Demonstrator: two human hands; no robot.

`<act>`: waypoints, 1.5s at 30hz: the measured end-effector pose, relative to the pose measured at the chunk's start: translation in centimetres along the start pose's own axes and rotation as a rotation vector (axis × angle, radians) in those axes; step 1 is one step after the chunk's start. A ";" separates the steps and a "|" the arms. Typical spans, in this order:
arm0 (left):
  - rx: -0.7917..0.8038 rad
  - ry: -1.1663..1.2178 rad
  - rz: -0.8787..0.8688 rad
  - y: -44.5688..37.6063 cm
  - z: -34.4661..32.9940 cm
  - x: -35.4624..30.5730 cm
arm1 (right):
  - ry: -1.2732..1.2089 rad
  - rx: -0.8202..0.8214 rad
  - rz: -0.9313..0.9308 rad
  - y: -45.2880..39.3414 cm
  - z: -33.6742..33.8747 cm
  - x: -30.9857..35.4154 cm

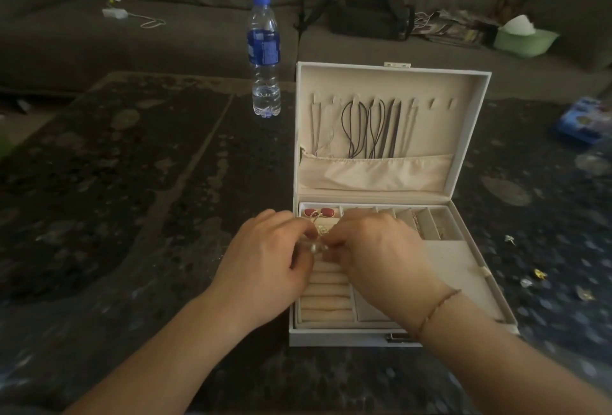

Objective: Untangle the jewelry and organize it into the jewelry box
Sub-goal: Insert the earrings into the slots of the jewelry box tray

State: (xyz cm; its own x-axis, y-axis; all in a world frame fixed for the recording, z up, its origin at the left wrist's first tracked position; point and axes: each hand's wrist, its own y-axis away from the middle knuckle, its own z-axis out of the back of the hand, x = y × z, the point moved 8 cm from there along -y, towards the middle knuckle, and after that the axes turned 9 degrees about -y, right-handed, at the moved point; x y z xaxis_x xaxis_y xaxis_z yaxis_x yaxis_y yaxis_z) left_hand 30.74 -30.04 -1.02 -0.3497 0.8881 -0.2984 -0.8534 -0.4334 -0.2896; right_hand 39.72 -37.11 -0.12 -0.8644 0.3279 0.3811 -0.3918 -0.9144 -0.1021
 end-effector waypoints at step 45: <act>-0.230 0.091 -0.341 1.4 2.5 -10.0 | -0.171 -0.296 -0.722 11.7 12.1 -26.6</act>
State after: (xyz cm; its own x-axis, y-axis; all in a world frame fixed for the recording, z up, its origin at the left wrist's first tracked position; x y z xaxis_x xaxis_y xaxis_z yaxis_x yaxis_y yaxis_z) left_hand 32.07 -39.09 3.86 -0.0178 0.9739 -0.2262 -0.8025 -0.1489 -0.5778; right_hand 61.94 -59.44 -0.29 -0.3141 0.7519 0.5796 -0.9245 -0.3811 -0.0066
